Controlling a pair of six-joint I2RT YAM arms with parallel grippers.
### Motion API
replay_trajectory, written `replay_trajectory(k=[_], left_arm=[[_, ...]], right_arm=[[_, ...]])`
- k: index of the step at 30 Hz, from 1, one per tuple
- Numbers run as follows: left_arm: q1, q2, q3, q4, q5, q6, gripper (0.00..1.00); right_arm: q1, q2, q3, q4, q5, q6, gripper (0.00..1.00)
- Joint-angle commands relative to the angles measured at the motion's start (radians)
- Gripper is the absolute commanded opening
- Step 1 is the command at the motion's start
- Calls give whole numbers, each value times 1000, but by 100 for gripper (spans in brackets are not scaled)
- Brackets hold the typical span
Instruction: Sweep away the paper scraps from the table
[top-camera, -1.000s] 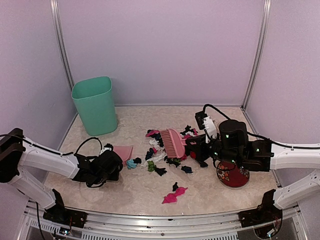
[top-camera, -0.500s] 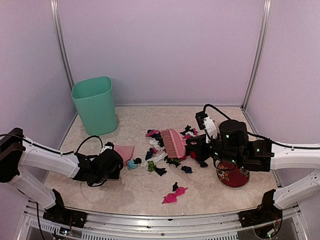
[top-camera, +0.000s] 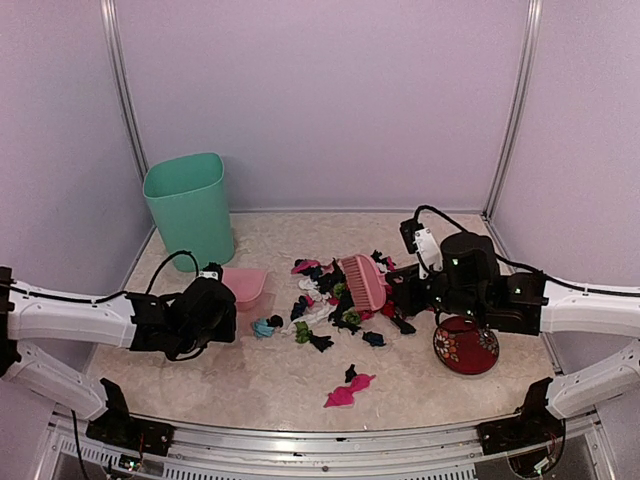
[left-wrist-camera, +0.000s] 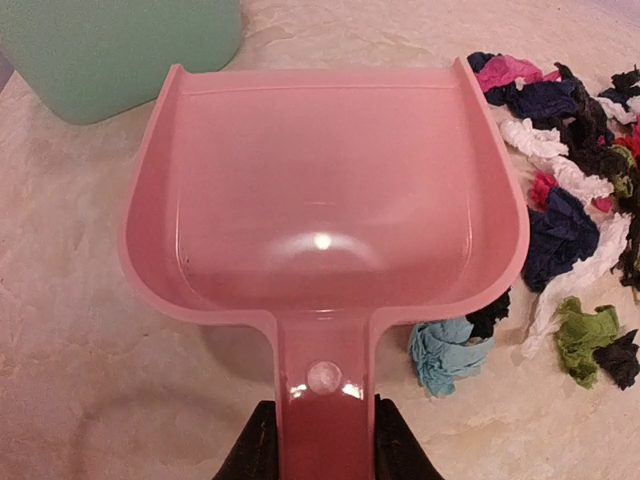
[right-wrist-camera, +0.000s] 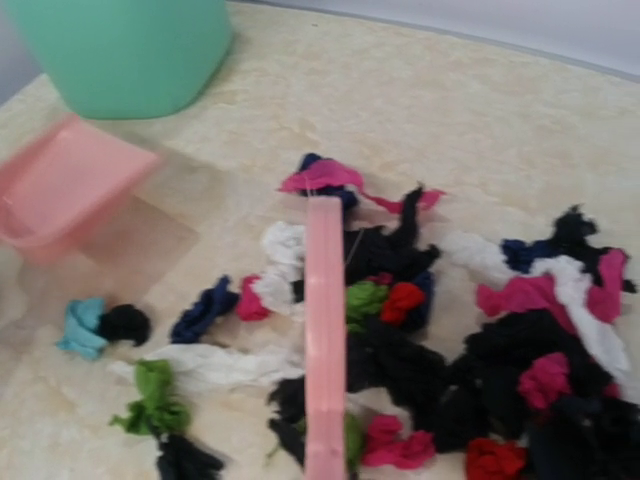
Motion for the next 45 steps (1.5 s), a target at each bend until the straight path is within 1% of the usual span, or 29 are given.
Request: replay_trajectory(k=[1,6,10,16,17,21,26,32,37,40,45], left_arm=[[-6,-86,78,-116,-28,31,0],[-4,-158,154,-247,-7,50,0],[-5,-205,211,-343,31,62,0],[-6,-265,245,-459,144,64,0],[-10,-275,242,-464,160,55,0],[-13,-314,225,-459,305,47,0],[-28,-324,202,-502,360,-35,0],[-140,-306,171,-533,315,-182,0],[-240,-292,140,-528,285,-290,0],[-303,-273,142,-534,257,-335,0],[-349,-236,173,-552,223,-367,0]], right_arm=[[-43,-10,66,-35,11,-47,0],[-94,18,142,-79,53,-130,0],[-137,71,224,-106,115,-237,0],[-201,210,356,-131,278,-411,0],[-219,239,377,-137,290,-435,0],[-263,350,442,-145,305,-486,0],[-306,492,521,-178,291,-501,0],[-317,614,593,-198,256,-525,0],[-317,711,663,-249,124,-537,0],[-306,733,672,-259,-18,-548,0],[-261,746,663,-277,-140,-559,0]])
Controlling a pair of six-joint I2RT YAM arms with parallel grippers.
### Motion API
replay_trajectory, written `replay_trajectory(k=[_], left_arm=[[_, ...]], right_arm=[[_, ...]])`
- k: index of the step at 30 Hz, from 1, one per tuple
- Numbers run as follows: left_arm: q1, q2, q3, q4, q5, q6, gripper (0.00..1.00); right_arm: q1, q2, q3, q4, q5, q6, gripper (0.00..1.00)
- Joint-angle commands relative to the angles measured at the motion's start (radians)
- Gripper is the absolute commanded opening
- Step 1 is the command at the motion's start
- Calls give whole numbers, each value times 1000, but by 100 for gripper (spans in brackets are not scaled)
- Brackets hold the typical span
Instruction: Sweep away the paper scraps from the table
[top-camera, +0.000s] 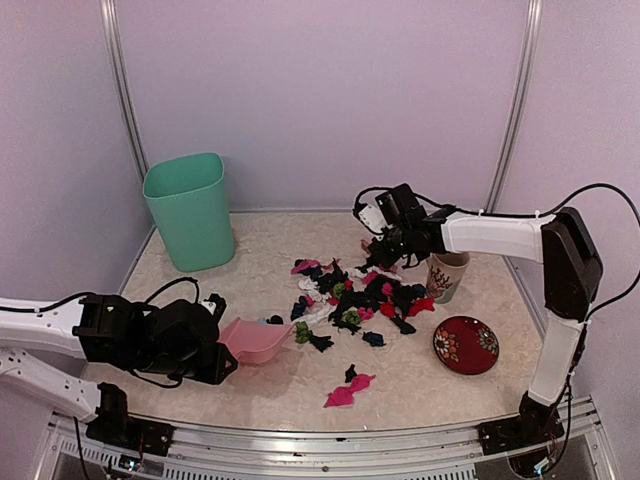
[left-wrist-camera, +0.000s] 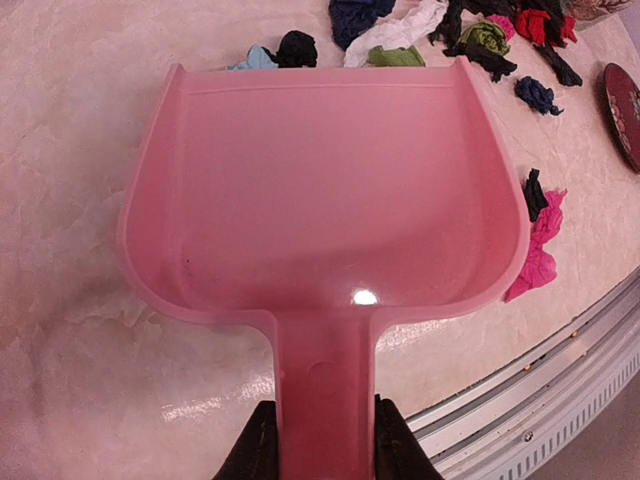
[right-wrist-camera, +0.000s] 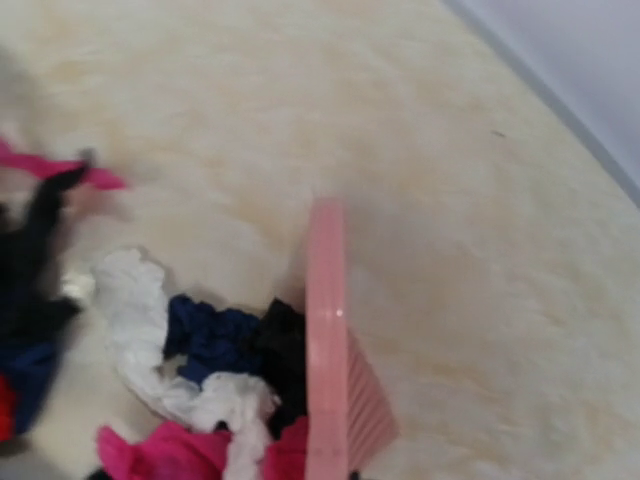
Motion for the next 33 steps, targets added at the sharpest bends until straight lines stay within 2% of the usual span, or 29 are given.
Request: replay_trajectory(k=[1,7,13,19,23,26,33], left_arm=[[-27,28,35,-27,-57,-60,0],[-44,35,71,-48,-93,-59,0],[-45,2,91,-58,-157,-43,0],[-35,-15,125,-66,-220,-21,0],[-14,-18,147,-64,-245,9,0],[4,-25,160,-60,-263,33,0],[33,-80,171,-61,-326,46,0]], right_arm=[[48,17,21,-36,-183,-14,0],[119,-68,-29,-46,-208,-26,0],[178,-223,-6,-89,27,-47,0],[230,-364,50,-202,69,-64,0],[250,-419,109,-355,-82,-31,0],[254,-472,103,-441,-308,-2,0],[258,-575,-114,-507,-639,49,0]])
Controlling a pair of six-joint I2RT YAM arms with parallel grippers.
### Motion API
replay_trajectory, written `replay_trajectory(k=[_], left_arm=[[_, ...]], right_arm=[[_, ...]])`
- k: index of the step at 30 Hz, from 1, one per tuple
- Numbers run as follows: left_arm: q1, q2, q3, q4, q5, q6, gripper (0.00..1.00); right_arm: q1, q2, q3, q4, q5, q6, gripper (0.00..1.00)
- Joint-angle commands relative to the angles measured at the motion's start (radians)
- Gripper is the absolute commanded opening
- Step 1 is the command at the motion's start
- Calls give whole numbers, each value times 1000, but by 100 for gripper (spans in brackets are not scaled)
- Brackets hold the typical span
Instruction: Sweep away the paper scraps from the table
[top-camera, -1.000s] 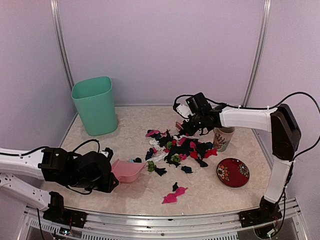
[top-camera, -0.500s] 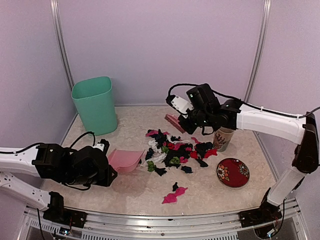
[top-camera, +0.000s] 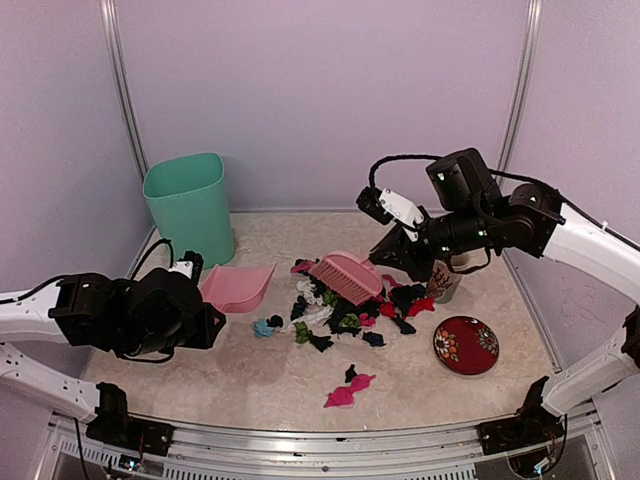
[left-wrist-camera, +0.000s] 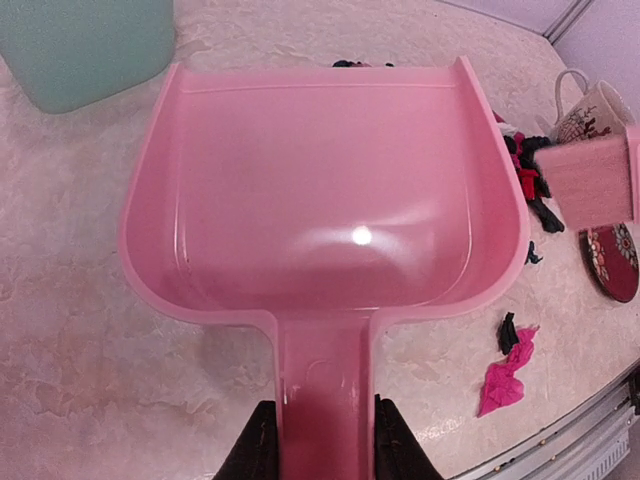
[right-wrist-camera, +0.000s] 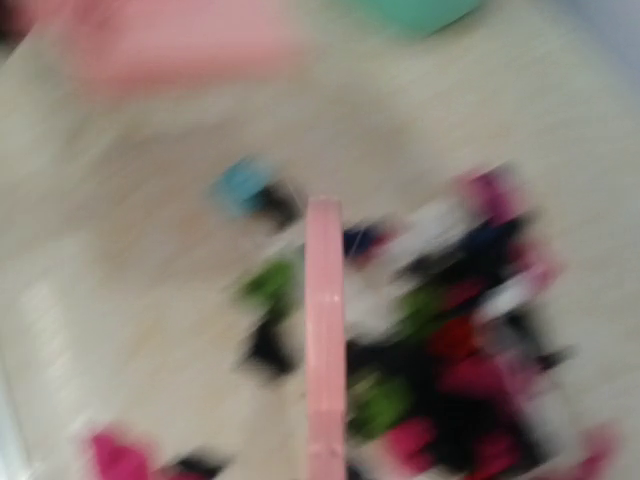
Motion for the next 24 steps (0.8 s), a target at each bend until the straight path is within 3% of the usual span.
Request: replay_trajectory(k=[1,6,12,16,24], left_arm=[[15,-57,34,-3,-76,29,0],[33,-87,33,11,-86,57,0],[36,-87,26,26,-76,76,0],[36,-79,23,36,-70,84,0],[36,-86,2,43,-43,81,0]], right_arm=[[11,-53,-143,-97,-303,59,0],[15,-88,-274,-5,-561,122,0],[40,-33,-339,20,-646,159,0],[49,37,-326,22,-560,173,0],[45,154,-252,20,-200,200,0]])
